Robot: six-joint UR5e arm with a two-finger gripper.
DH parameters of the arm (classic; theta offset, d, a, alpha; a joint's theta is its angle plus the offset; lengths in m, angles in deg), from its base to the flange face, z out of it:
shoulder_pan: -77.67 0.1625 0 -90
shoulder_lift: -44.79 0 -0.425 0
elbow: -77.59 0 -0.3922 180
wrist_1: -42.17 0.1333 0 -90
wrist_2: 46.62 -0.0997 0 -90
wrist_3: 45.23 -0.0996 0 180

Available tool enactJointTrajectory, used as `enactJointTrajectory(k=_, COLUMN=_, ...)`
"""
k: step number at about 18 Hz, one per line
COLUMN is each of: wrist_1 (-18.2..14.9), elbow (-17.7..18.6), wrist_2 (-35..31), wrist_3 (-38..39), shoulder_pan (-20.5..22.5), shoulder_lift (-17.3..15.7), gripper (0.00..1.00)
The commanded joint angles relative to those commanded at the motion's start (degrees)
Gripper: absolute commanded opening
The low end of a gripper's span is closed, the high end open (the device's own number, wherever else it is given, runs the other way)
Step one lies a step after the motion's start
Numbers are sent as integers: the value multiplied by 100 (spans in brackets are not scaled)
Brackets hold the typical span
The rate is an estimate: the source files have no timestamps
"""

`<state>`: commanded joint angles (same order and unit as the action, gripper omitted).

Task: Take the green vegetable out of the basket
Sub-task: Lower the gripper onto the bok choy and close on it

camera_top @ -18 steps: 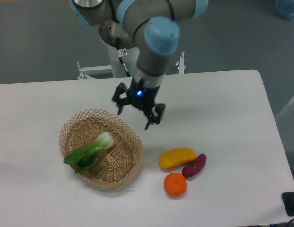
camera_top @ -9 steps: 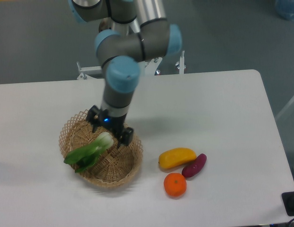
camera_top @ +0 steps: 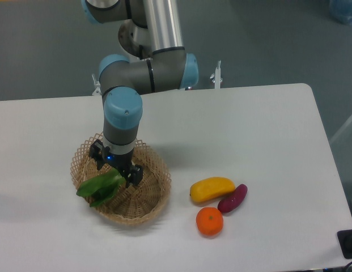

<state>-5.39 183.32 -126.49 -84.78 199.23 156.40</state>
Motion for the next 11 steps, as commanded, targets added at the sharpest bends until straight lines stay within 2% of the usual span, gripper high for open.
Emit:
enactJointTrajectory(k=8, wrist_1=185, elbow=62, wrist_2=-195, wrist_3=237, shoulder_pan=-132, shoulder_lift=89, gripper=100)
enactJointTrajectory(k=9, wrist_1=185, elbow=62, wrist_2=-195, wrist_3=246, shoulder_pan=-132, shoulder_lift=89, gripper=97)
enactJointTrajectory(k=11, wrist_1=185, elbow=53, wrist_2=-203, wrist_3=299, shoulder_pan=-132, shoulder_lift=62, gripper=74)
